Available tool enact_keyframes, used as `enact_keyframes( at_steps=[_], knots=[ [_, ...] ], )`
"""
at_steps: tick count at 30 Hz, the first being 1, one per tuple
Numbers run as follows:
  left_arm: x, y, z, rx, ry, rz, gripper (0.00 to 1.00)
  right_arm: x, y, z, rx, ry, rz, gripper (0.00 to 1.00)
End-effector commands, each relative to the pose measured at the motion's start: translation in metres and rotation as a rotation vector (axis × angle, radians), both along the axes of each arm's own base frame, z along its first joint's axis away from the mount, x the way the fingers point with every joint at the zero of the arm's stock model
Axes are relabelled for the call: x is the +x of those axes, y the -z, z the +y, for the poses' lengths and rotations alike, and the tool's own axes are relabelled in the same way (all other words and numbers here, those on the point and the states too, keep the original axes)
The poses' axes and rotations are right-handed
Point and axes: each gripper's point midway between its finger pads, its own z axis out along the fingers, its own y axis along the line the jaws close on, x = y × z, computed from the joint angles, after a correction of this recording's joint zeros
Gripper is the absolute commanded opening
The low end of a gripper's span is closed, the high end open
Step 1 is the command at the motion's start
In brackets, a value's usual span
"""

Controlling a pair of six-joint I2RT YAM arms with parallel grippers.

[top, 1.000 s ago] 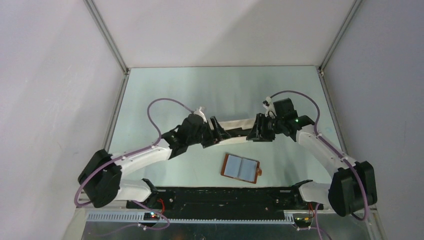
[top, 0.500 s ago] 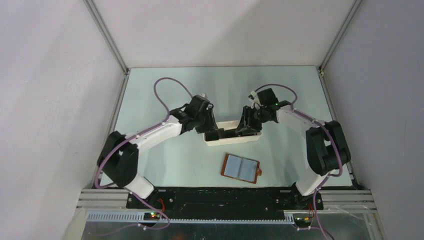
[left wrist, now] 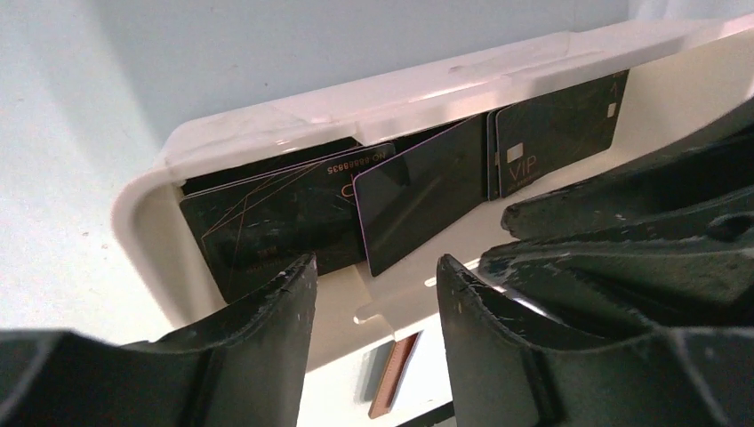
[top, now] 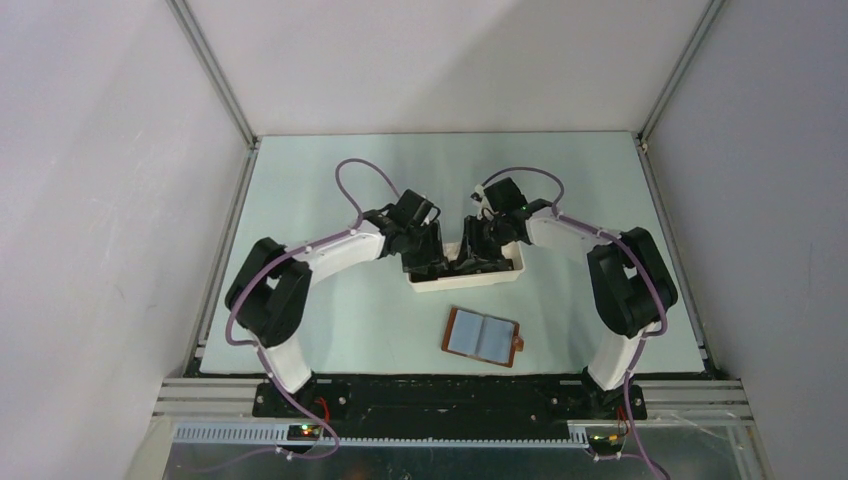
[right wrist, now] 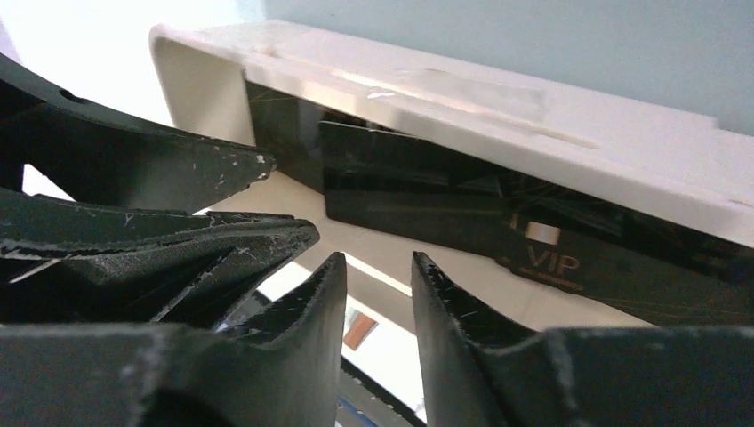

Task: Put the credit cards into the card holder
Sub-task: Pick up the credit card from the storage box.

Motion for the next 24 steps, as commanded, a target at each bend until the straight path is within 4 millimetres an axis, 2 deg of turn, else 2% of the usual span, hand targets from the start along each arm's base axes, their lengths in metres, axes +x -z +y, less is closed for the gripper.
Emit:
enact_keyframes(
  at_steps=[1, 4, 9, 17, 24],
  knots=[
    [0.009, -0.005, -0.014, -0.068, 0.022, 0.003, 0.57, 0.015, 0.001, -0.015, -0.083, 0.038, -0.041, 0.32],
    [0.010, 0.001, -0.017, -0.085, 0.019, 0.018, 0.55, 0.013, 0.013, -0.024, -0.142, 0.037, -0.035, 0.16],
    [0.011, 0.005, -0.021, -0.103, 0.017, 0.025, 0.51, 0.009, 0.037, -0.030, -0.216, 0.026, -0.004, 0.01],
    [0.015, 0.003, -0.030, -0.158, 0.017, 0.025, 0.45, 0.000, 0.066, -0.026, -0.267, 0.003, 0.049, 0.00],
    [0.015, 0.003, -0.037, -0.209, 0.029, 0.028, 0.33, 0.001, 0.063, -0.022, -0.236, 0.001, 0.051, 0.00]
  ],
)
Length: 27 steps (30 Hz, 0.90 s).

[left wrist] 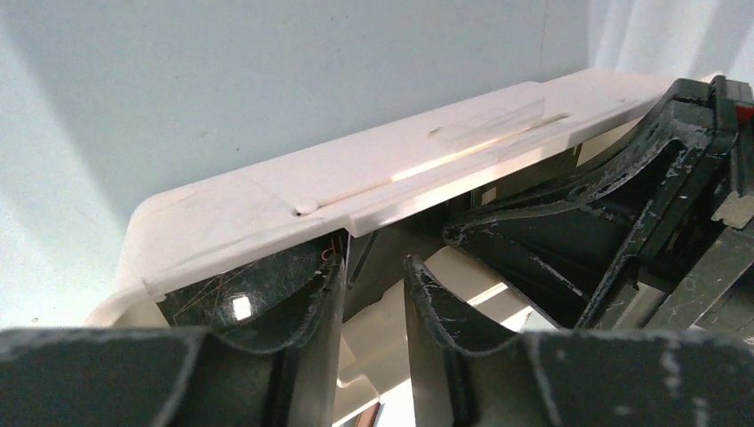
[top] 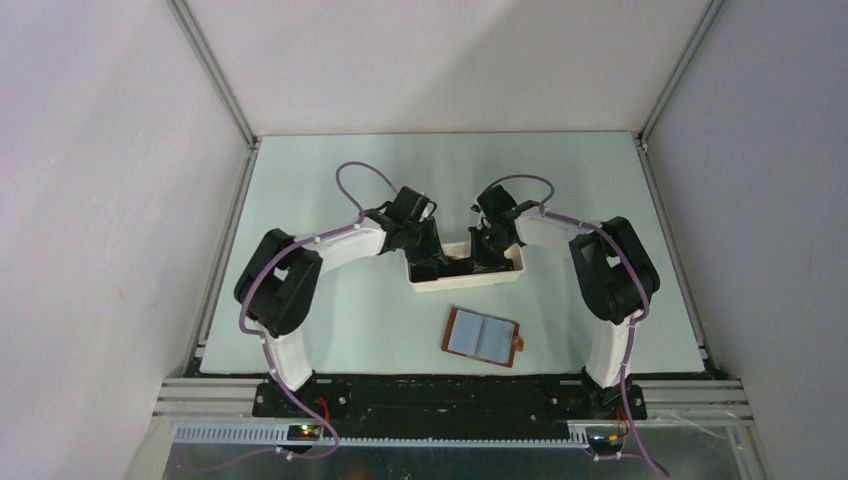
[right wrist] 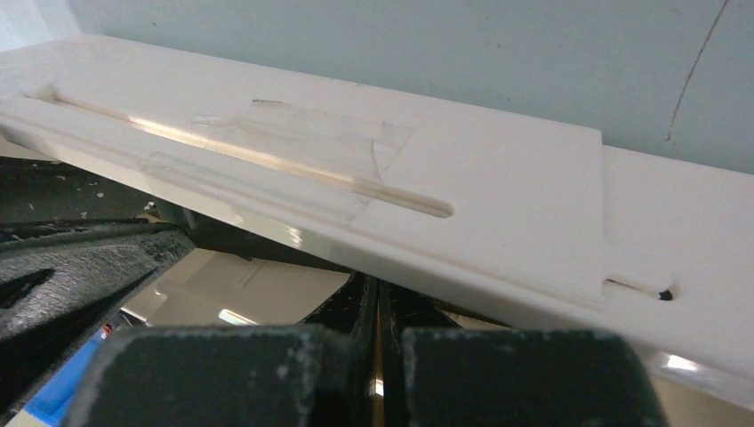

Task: Put the credit cards into the card holder
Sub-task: Pick up the credit card from the storage box.

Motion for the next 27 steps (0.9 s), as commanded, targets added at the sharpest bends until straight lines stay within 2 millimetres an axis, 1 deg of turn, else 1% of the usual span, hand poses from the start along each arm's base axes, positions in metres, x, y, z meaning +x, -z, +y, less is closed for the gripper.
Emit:
enact_keyframes(
  at_steps=[1, 3, 6, 10, 15, 21, 24, 25, 27],
  knots=[
    [-0.001, -0.012, -0.020, -0.100, 0.035, -0.016, 0.32, 0.001, 0.009, 0.003, -0.013, -0.011, 0.003, 0.00],
    [-0.001, -0.016, -0.021, -0.111, 0.041, -0.026, 0.28, 0.002, 0.006, 0.004, 0.004, -0.011, -0.001, 0.00],
    [-0.003, -0.020, -0.024, -0.132, 0.058, -0.031, 0.17, 0.004, 0.000, 0.006, 0.031, -0.009, -0.002, 0.00],
    [-0.006, -0.027, -0.030, -0.177, 0.083, -0.036, 0.12, 0.006, -0.009, 0.010, 0.068, -0.011, -0.011, 0.00],
    [-0.008, -0.038, -0.035, -0.217, 0.108, -0.050, 0.01, 0.009, -0.023, 0.012, 0.107, -0.013, -0.032, 0.01],
    [-0.010, -0.048, -0.036, -0.243, 0.120, -0.068, 0.00, 0.013, -0.042, 0.010, 0.139, -0.007, -0.066, 0.01],
    [-0.009, -0.052, -0.031, -0.235, 0.101, -0.094, 0.00, 0.015, -0.048, 0.007, 0.146, 0.000, -0.075, 0.02],
    [-0.009, -0.056, -0.030, -0.237, 0.097, -0.106, 0.00, 0.015, -0.052, 0.007, 0.150, 0.001, -0.082, 0.02],
    [-0.006, -0.057, -0.024, -0.220, 0.070, -0.124, 0.00, 0.014, -0.058, 0.005, 0.152, 0.001, -0.092, 0.04]
  ],
)
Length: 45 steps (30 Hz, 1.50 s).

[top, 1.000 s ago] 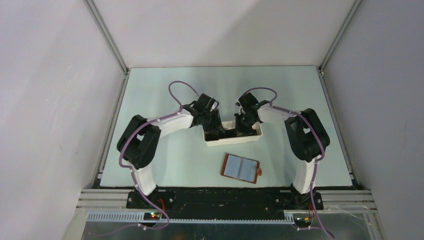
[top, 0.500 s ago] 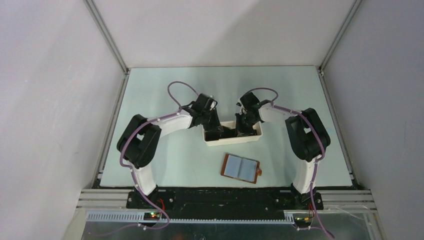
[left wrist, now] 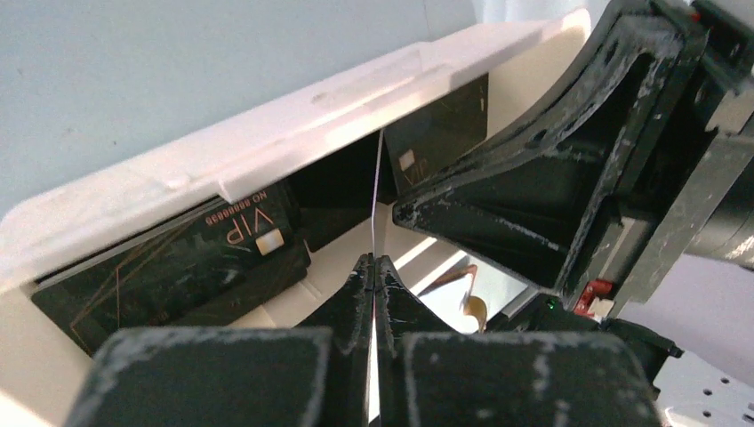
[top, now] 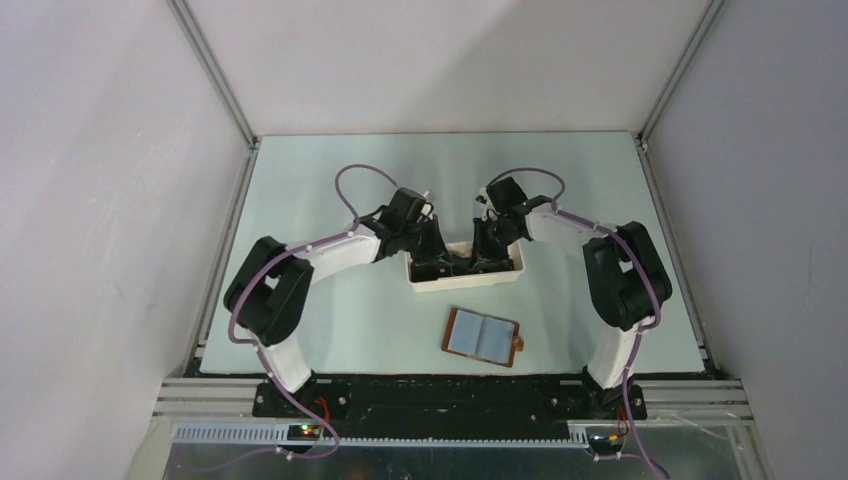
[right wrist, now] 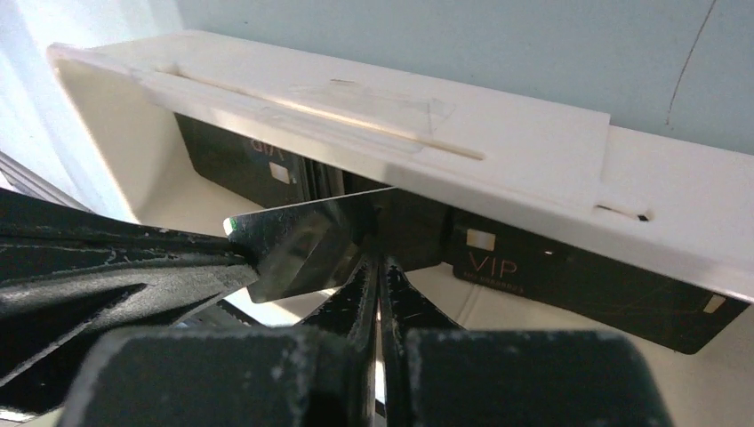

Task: Put the credit cards into the card holder
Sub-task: Pick up the credit card from the storage box.

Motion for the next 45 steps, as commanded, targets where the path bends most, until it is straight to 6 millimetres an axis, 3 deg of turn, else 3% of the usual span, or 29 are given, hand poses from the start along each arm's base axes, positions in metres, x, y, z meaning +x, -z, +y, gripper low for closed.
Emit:
enact_keyframes(
  at_steps=[1, 5, 14, 25, 30, 40, 45],
  knots=[
    [0.003, -0.035, -0.001, -0.059, -0.022, -0.084, 0.00, 0.010, -0.035, 0.003, 0.057, -0.001, -0.093, 0.04],
    [0.006, -0.041, 0.012, -0.043, -0.072, -0.119, 0.00, 0.009, -0.049, -0.003, 0.056, 0.003, -0.122, 0.10],
    [0.006, -0.044, 0.022, -0.038, -0.106, -0.133, 0.00, 0.004, -0.064, -0.016, 0.077, 0.026, -0.145, 0.34],
    [-0.004, -0.104, 0.049, -0.169, -0.189, -0.253, 0.00, -0.008, -0.114, -0.019, 0.285, 0.062, -0.202, 0.64],
    [-0.018, -0.133, 0.053, -0.283, -0.200, -0.302, 0.00, -0.020, -0.145, -0.010, 0.430, 0.061, -0.224, 0.71],
    [-0.050, -0.200, 0.051, -0.553, -0.154, -0.388, 0.00, -0.043, -0.182, 0.004, 0.760, 0.009, -0.185, 0.80],
    [-0.059, -0.209, 0.050, -0.602, -0.122, -0.392, 0.00, -0.045, -0.204, 0.011, 0.895, -0.021, -0.187, 0.80]
  ],
)
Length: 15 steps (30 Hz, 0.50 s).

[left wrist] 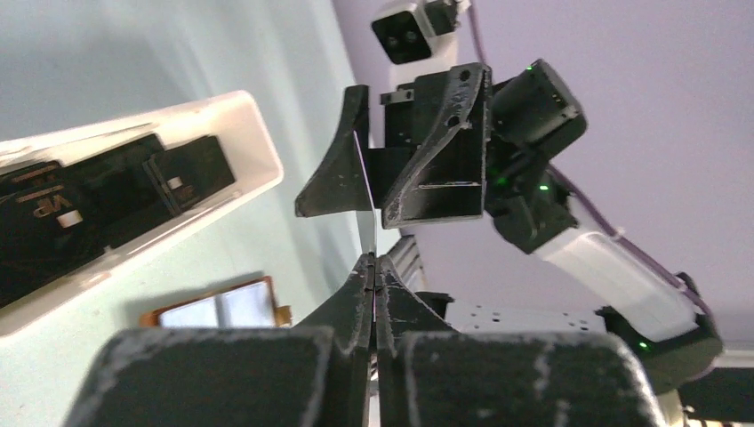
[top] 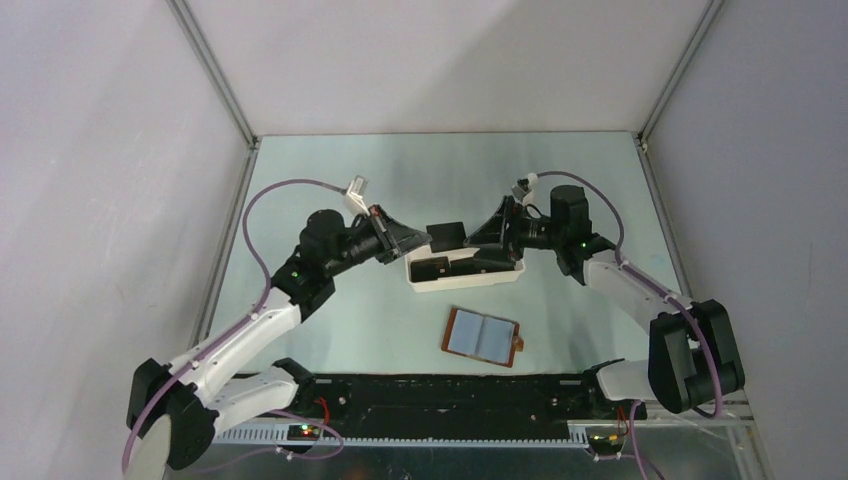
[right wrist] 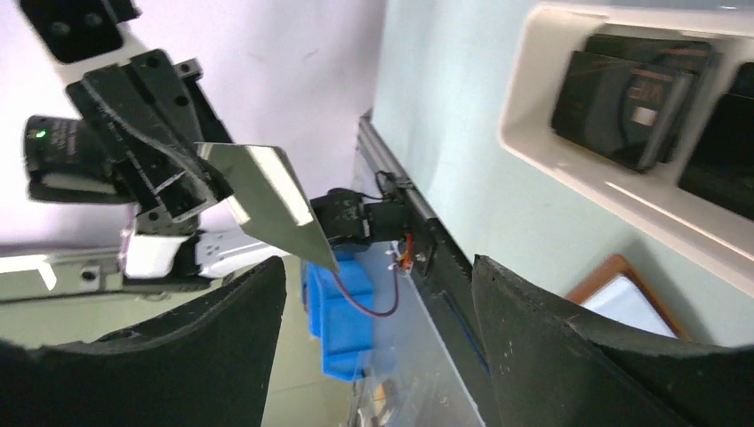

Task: Put the credit cards into the card holder
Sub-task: Pick up the credit card from the storage box.

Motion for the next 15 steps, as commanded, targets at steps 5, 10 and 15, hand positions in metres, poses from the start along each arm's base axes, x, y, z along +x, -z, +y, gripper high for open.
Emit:
enact_keyframes(
  at_steps=[5, 10, 15],
  knots=[
    [-0.014, -0.032, -0.005, -0.132, 0.072, -0.068, 0.00, -0.005, -0.067, 0.020, 0.266, -0.115, -0.122, 0.78],
    [-0.016, -0.030, -0.005, -0.141, 0.073, -0.066, 0.00, -0.011, -0.094, 0.032, 0.394, -0.170, -0.139, 0.46],
    [-0.016, -0.028, -0.005, -0.140, 0.073, -0.064, 0.00, -0.016, -0.091, 0.039, 0.425, -0.217, -0.101, 0.03]
  ],
)
